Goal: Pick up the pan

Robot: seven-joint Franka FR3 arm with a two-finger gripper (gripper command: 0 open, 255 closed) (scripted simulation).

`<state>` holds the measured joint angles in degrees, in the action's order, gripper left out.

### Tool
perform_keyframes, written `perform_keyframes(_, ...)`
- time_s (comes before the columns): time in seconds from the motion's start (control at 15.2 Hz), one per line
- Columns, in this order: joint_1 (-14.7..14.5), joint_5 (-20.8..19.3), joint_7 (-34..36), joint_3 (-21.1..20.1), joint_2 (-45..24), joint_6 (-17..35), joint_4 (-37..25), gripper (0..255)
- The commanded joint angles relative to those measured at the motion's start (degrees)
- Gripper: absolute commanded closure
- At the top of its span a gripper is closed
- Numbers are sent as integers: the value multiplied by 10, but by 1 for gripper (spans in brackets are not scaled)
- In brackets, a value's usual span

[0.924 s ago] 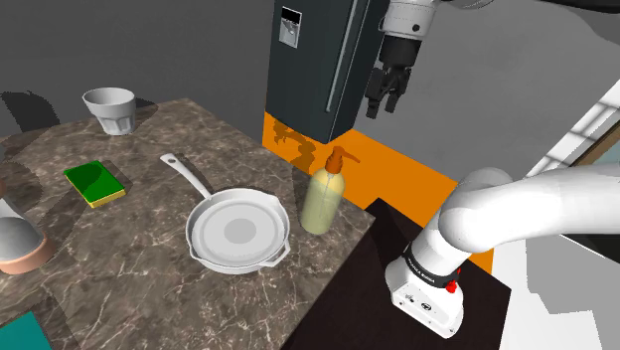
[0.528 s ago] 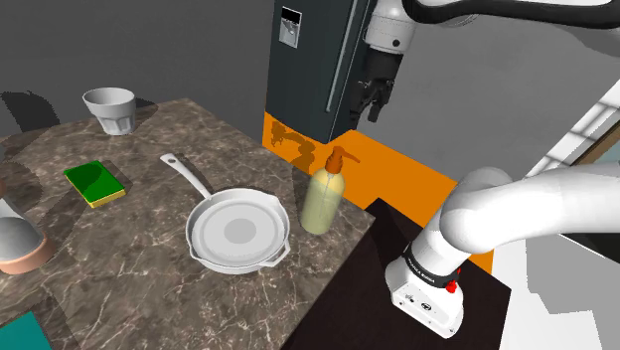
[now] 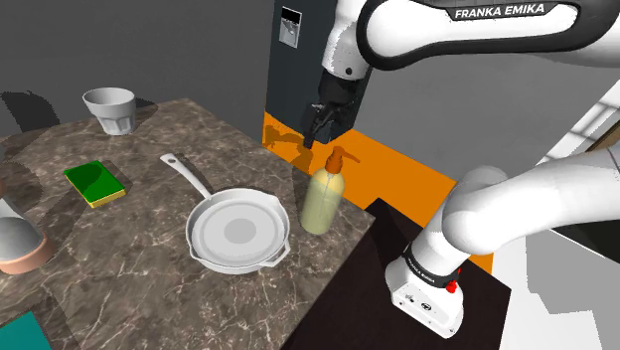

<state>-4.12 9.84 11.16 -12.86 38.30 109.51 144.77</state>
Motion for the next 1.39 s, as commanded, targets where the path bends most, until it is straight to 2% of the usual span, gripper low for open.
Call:
perform_keyframes(0.0, -4, 6, 21, -25, -25, 47, 3, 0)
perform_keyframes(0.4, -2, -5, 97, -104, -119, 174, -14, 0)
perform_keyframes(0.73, 23, -64, 185, -176, -217, 267, -52, 0)
perform_keyframes(0.92, 46, -136, 260, -221, -284, 310, -87, 0)
perform_keyframes(1.12, 63, -242, 356, -256, -360, 335, -131, 0)
perform_keyframes(1.32, 54, -356, 452, -264, -436, 339, -183, 0)
